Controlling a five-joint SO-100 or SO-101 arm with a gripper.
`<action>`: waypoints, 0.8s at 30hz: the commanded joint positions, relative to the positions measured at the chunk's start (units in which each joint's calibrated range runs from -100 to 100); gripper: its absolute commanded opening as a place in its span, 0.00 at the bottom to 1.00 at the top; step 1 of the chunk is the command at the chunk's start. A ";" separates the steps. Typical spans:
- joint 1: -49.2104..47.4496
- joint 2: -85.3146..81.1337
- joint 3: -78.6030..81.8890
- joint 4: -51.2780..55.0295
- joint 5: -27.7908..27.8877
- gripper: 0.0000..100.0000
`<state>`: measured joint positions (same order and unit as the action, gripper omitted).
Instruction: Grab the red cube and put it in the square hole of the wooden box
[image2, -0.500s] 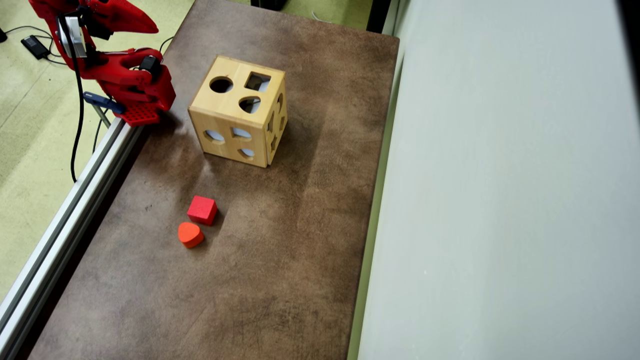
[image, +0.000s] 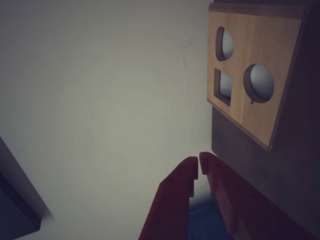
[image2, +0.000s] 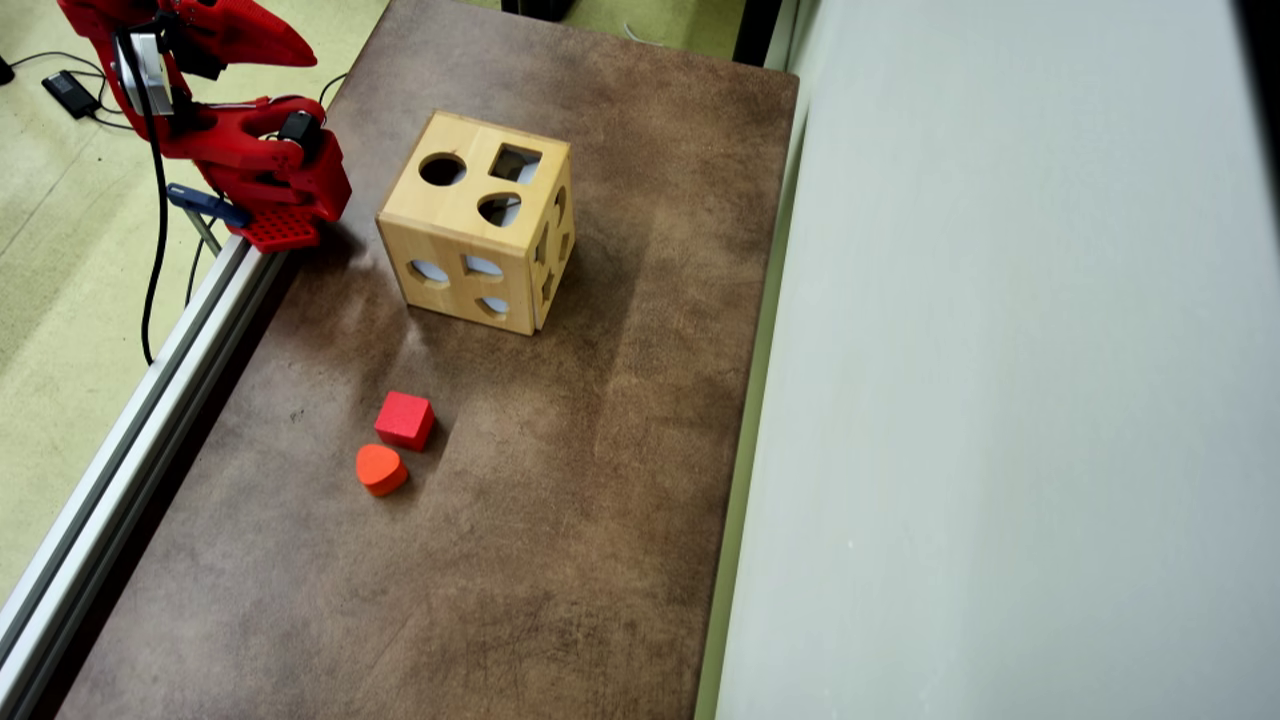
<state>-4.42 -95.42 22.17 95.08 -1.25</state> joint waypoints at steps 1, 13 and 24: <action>0.26 0.26 0.02 -0.14 0.39 0.02; 0.26 0.26 0.02 -0.14 0.39 0.02; 0.26 0.26 0.02 -0.14 0.15 0.02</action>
<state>-4.42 -95.42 22.17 95.08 -1.25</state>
